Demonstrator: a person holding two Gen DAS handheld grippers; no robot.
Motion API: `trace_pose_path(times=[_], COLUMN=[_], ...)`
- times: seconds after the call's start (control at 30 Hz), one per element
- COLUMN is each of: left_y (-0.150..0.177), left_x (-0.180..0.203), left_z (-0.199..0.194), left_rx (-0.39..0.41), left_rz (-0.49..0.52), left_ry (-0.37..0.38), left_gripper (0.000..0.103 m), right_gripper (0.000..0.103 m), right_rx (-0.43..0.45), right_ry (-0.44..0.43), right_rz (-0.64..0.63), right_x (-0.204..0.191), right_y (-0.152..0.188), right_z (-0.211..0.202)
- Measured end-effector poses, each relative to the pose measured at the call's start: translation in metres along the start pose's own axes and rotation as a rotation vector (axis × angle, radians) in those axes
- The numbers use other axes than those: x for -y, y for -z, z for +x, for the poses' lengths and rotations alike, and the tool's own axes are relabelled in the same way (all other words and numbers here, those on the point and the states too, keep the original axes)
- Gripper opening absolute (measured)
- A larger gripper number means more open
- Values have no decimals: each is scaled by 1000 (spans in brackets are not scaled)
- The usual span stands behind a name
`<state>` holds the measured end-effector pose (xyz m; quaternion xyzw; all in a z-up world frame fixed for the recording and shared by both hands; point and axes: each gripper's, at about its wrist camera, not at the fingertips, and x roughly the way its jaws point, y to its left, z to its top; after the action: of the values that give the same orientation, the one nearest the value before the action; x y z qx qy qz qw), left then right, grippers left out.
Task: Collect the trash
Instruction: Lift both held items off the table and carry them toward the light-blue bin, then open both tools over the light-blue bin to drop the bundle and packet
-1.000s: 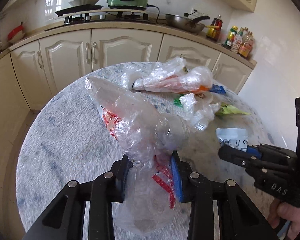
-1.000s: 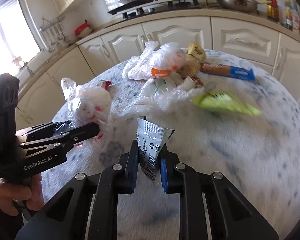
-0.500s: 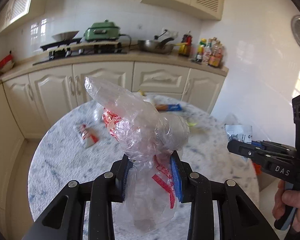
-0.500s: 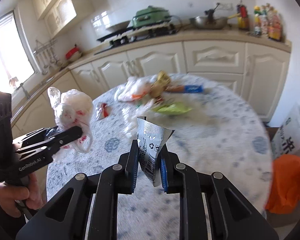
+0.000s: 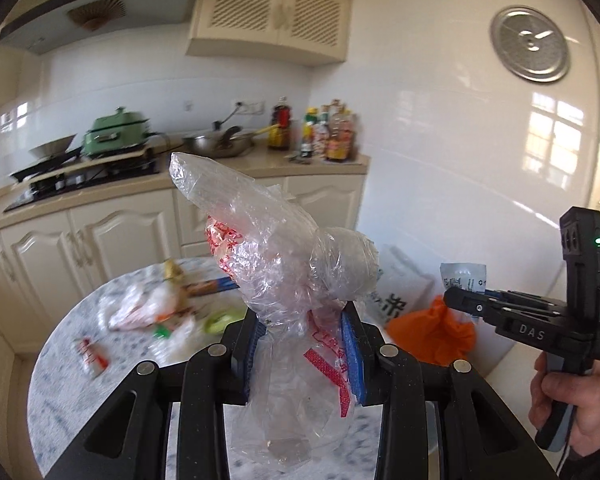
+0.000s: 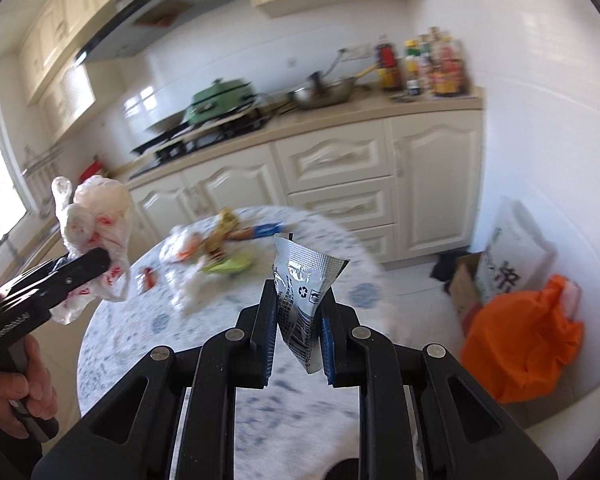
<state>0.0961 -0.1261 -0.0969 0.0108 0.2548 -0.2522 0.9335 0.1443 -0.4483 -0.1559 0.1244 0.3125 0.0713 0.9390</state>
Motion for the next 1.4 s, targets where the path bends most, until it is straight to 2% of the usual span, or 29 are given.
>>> trace_pose_path(times=[0.17,0.33,0.53,0.77,1.1,1.2,1.27,1.33,1.4], left_y=[-11,-12,-3,21,48,50,48,49,40], left_x=[37,72,124,192,280,298,308,319,317], left_z=[13,43,91,158,251,288,311,319,326], left_rx=[0,-43,-159,-349,-558,-628,-664,-660,-659], left_rz=[59,105,145,218,265,301,325,347,344], left_ry=[103,208,321,405,436,446,434,394,375], left_gripper=[32,32,32,32,33,42,66,78,84], right_gripper=[19,19,18,19,19,22,22,22,27], right_rx=[48,61,26,-91,-203,-223,-246,-256,-263], right_ry=[94,199,273,318,324,321,330,325,328], right_rz=[68,147,249,379,527,555,572,604,629], right_x=[41,88,140,199,266,278,286,293,297], right_y=[4,16,44,92,141,148,154,161,167], right_z=[-35,-61,-68,-44,-9,1,8,12,13])
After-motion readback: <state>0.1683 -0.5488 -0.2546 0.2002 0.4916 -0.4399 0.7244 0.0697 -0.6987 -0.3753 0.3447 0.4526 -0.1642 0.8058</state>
